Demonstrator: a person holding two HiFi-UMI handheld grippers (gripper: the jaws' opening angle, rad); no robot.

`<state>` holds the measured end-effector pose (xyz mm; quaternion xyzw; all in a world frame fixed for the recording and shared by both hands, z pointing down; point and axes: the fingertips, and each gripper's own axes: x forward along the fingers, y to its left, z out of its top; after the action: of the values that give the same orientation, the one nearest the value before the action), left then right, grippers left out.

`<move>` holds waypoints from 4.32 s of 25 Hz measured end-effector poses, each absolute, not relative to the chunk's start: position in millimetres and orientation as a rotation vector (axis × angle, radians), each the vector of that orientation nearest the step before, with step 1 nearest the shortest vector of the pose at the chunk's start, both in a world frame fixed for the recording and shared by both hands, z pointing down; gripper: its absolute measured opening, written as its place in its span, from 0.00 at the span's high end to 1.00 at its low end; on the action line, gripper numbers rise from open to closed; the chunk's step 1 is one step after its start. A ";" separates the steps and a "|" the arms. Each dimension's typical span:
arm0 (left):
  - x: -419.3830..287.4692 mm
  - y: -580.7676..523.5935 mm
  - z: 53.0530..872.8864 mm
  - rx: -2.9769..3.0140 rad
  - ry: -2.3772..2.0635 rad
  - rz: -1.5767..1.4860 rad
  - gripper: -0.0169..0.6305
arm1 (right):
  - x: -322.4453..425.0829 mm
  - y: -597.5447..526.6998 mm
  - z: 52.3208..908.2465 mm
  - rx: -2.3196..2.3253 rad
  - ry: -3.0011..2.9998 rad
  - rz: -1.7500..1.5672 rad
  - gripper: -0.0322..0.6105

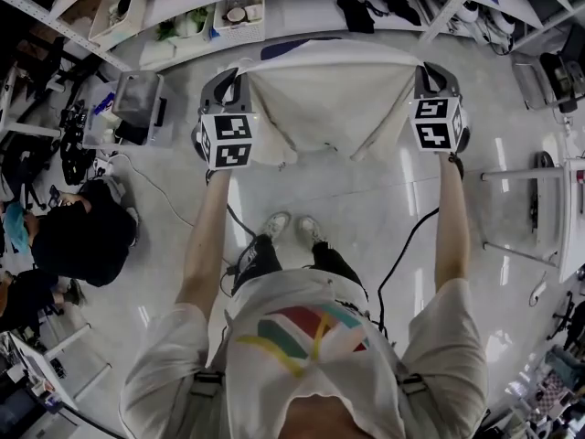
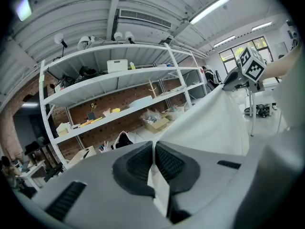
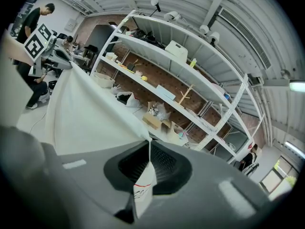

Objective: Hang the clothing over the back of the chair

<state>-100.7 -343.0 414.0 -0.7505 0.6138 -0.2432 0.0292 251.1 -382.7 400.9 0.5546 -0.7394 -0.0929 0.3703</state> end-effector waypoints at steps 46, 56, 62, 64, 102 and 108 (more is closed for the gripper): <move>-86.3 -346.8 588.0 -2.509 1.845 -1.066 0.95 | 255.6 -393.1 561.9 1.282 -1.805 -0.031 0.93; -82.1 -333.5 595.4 -2.572 1.854 -1.041 0.83 | 256.3 -381.6 570.1 1.346 -1.843 0.073 0.84; -82.4 -325.5 600.5 -2.570 1.861 -1.067 0.77 | 257.1 -372.4 572.1 1.357 -1.845 0.079 0.82; -83.4 -322.1 601.3 -2.571 1.865 -1.067 0.77 | 255.6 -368.4 572.6 1.358 -1.851 0.082 0.81; -78.0 -337.5 467.5 -2.499 1.859 -0.709 0.82 | 228.3 -361.9 440.6 1.520 -1.937 -0.154 0.93; -79.0 -342.1 375.3 -2.423 1.868 -0.444 0.95 | 219.7 -358.7 353.8 1.668 -1.990 -0.280 0.94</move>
<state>-79.0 -342.1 375.3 -0.7835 0.6041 -0.1435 0.0249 219.7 -358.7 353.8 0.6165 -0.7353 -0.1036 0.2617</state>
